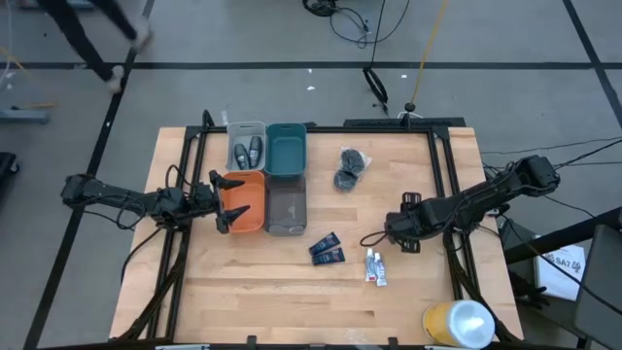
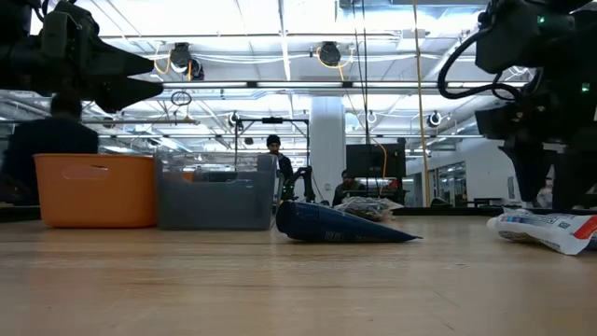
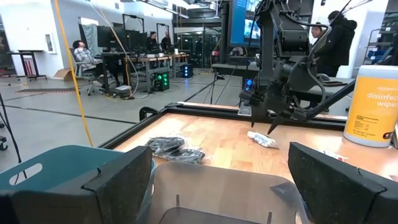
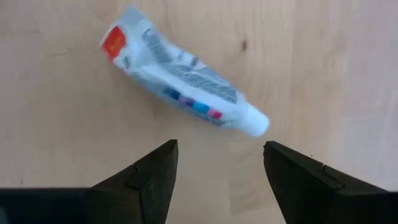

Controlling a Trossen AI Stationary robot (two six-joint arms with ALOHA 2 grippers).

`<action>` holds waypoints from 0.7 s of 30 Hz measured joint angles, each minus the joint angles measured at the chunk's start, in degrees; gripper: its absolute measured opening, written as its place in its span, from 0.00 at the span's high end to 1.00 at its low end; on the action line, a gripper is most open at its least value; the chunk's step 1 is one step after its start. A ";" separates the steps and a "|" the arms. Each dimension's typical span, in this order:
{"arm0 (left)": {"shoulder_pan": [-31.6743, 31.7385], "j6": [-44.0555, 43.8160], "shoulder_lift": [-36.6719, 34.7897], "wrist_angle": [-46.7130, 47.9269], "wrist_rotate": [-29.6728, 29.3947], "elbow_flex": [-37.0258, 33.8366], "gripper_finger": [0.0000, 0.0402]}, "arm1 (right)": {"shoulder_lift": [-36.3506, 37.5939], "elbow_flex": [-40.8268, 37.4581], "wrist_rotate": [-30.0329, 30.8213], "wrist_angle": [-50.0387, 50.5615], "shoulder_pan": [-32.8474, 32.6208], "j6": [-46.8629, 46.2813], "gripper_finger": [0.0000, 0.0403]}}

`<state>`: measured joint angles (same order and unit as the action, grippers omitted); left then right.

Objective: Pick & Place Travel size toiletries
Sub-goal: Put the right white toothpaste into the orange bin

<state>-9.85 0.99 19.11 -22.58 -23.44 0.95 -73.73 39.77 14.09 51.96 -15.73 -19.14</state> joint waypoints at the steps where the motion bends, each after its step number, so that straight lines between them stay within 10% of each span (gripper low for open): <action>1: 0.02 0.00 -0.01 0.01 0.00 -0.02 0.09 | 0.00 -0.02 -0.73 -0.08 -0.02 0.44 0.44; 21: 0.00 0.02 0.00 0.02 -0.04 -0.01 0.09 | -2.42 -1.16 -1.98 -15.37 -0.13 14.03 0.45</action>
<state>-9.85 1.02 19.11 -22.55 -23.49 0.94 -76.16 38.61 12.11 36.59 -15.85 -5.11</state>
